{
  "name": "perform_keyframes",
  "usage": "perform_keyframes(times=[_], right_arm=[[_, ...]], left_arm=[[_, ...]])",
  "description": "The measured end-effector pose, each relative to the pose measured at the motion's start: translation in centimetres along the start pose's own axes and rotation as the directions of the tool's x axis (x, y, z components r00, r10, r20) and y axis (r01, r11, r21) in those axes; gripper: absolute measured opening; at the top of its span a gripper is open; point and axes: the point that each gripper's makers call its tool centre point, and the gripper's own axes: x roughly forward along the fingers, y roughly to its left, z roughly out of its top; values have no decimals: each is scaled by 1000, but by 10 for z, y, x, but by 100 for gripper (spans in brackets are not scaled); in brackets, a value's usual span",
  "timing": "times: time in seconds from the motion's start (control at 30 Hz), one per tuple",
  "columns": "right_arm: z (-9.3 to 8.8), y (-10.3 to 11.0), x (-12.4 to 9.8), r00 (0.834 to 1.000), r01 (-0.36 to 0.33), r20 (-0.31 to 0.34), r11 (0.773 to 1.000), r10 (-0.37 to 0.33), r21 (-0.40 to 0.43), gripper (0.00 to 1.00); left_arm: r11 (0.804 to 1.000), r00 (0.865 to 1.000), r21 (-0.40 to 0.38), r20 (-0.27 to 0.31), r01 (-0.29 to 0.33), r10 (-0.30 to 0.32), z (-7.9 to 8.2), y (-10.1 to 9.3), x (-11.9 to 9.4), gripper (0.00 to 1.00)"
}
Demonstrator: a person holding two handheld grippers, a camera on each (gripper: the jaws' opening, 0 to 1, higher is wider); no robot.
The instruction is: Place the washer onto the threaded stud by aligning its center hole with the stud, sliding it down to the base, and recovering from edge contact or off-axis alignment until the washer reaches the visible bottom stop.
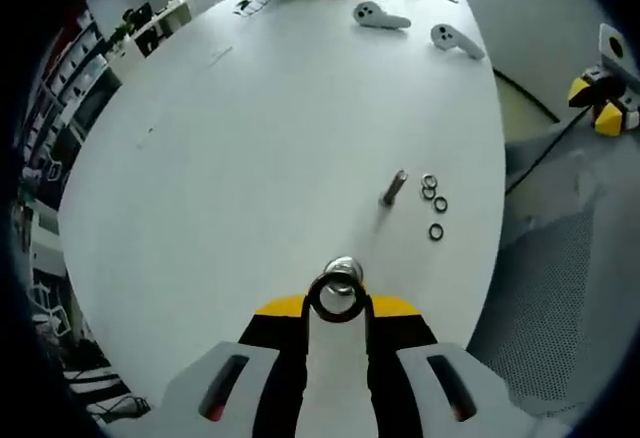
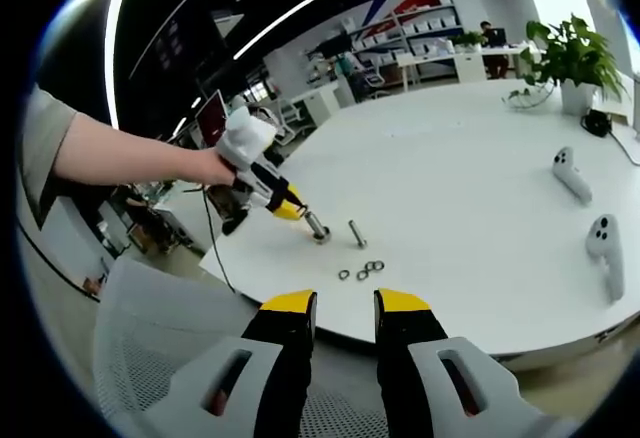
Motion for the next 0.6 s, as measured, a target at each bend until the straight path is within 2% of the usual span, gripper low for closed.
perform_keyframes(times=[0.27,0.5,0.6], right_arm=[[1,0,0,1000,2,3,1000,-2,1,26],[1,-1,0,1000,3,4,1000,-3,2,26],[1,-1,0,1000,4,5,1000,-4,4,26]], left_arm=[[1000,1000,19,-14,15,-15,5,-4,10,19],[996,998,83,-64,11,-6,4,-7,21,19],[996,996,87,-88,7,1,1,-6,28,19]])
